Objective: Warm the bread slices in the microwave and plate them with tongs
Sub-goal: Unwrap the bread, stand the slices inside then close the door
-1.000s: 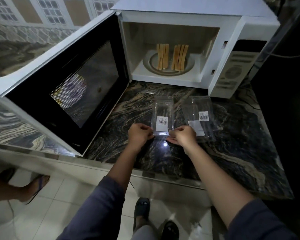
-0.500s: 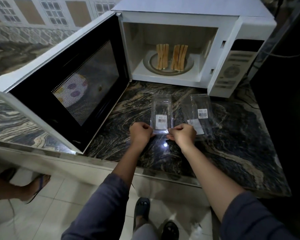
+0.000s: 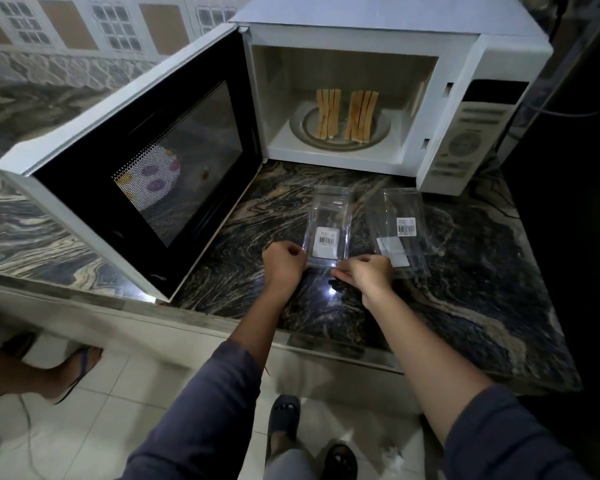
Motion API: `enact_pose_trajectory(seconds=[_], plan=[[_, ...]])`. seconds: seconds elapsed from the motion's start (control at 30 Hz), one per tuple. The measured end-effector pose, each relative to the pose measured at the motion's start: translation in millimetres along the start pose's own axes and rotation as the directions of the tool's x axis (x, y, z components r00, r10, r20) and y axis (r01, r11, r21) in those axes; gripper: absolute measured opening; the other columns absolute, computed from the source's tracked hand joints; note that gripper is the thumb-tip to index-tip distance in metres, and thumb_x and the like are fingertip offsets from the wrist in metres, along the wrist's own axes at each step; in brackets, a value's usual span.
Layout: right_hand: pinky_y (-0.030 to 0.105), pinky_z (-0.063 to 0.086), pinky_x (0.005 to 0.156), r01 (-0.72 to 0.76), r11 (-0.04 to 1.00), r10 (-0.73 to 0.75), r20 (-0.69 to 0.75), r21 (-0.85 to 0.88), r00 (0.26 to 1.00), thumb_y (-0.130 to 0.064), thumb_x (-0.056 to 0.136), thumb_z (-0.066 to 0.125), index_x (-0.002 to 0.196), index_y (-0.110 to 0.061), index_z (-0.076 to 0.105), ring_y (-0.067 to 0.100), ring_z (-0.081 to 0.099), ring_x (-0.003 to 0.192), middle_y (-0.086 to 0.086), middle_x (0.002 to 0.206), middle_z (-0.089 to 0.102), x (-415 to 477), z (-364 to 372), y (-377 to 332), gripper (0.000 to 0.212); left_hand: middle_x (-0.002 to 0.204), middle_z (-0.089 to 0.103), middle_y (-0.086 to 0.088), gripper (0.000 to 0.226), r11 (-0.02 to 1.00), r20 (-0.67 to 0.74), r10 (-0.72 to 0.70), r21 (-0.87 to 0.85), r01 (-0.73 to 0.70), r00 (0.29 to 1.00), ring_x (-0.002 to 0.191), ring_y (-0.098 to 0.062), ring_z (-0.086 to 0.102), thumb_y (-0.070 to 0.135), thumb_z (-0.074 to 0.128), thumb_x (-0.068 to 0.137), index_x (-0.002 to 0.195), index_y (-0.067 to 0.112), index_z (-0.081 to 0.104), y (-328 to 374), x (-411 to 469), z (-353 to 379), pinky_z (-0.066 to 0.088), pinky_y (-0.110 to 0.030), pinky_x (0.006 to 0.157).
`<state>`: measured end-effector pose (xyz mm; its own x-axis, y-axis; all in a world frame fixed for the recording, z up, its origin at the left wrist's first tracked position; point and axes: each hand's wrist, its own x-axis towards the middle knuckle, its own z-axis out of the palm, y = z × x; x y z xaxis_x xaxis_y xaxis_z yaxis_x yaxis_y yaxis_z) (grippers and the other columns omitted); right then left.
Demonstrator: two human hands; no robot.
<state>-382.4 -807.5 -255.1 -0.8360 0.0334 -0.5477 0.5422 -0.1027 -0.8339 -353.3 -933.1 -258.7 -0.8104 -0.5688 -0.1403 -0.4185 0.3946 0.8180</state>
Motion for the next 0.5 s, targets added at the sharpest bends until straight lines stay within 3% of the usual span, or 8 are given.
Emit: enact_pose_trajectory(seconds=[0.23, 0.3, 0.37, 0.43, 0.5], plan=[[0.031, 0.056, 0.079, 0.045, 0.997, -0.047, 0.036, 0.058, 0.998, 0.000, 0.083, 0.066, 0.078, 0.004, 0.059, 0.023, 0.066, 0.072, 0.015, 0.075, 0.064, -5, 3, 8, 0.010, 0.095, 0.070, -0.018, 0.023, 0.998, -0.051, 0.057, 0.004, -0.057, 0.997, 0.084, -0.026, 0.062, 0.013, 0.051, 0.093, 0.097, -0.001, 0.068, -4, -8, 5, 0.040, -0.025, 0.069], [0.028, 0.057, 0.074, 0.072, 0.997, -0.073, 0.044, 0.010, 0.996, -0.004, 0.086, 0.063, 0.087, 0.005, 0.062, 0.022, 0.066, 0.074, 0.015, 0.079, 0.065, -7, -3, 9, 0.010, 0.099, 0.065, -0.021, 0.026, 0.993, -0.071, 0.112, 0.042, -0.109, 0.991, 0.089, -0.029, 0.058, 0.015, 0.048, 0.094, 0.098, -0.003, 0.067, -5, -11, 9, 0.034, -0.025, 0.070], [0.027, 0.056, 0.073, 0.123, 0.991, -0.122, 0.033, -0.046, 0.992, -0.004, 0.088, 0.060, 0.091, 0.003, 0.063, 0.023, 0.066, 0.077, 0.016, 0.083, 0.065, -10, -11, 11, 0.008, 0.111, 0.056, -0.024, 0.026, 0.988, -0.114, 0.150, 0.057, -0.144, 0.982, 0.103, -0.033, 0.051, 0.015, 0.049, 0.094, 0.105, -0.004, 0.063, -5, -18, 12, 0.034, -0.028, 0.081], [0.027, 0.056, 0.071, 0.187, 0.979, -0.187, 0.004, -0.083, 0.982, -0.002, 0.088, 0.058, 0.092, 0.002, 0.063, 0.024, 0.066, 0.077, 0.017, 0.084, 0.066, -12, -22, 14, 0.007, 0.118, 0.048, -0.022, 0.027, 0.979, -0.181, 0.205, 0.056, -0.198, 0.962, 0.110, -0.034, 0.045, 0.014, 0.049, 0.094, 0.112, -0.003, 0.059, -2, -29, 15, 0.034, -0.033, 0.092], [0.025, 0.055, 0.065, 0.270, 0.953, -0.275, -0.020, -0.137, 0.961, -0.004, 0.088, 0.058, 0.085, -0.004, 0.063, 0.020, 0.066, 0.069, 0.014, 0.077, 0.066, -17, -36, 17, 0.006, 0.119, 0.046, -0.018, 0.026, 0.967, -0.205, 0.254, 0.014, -0.256, 0.945, 0.110, -0.029, 0.044, 0.013, 0.048, 0.094, 0.114, -0.001, 0.057, 2, -42, 20, 0.036, -0.032, 0.091]])
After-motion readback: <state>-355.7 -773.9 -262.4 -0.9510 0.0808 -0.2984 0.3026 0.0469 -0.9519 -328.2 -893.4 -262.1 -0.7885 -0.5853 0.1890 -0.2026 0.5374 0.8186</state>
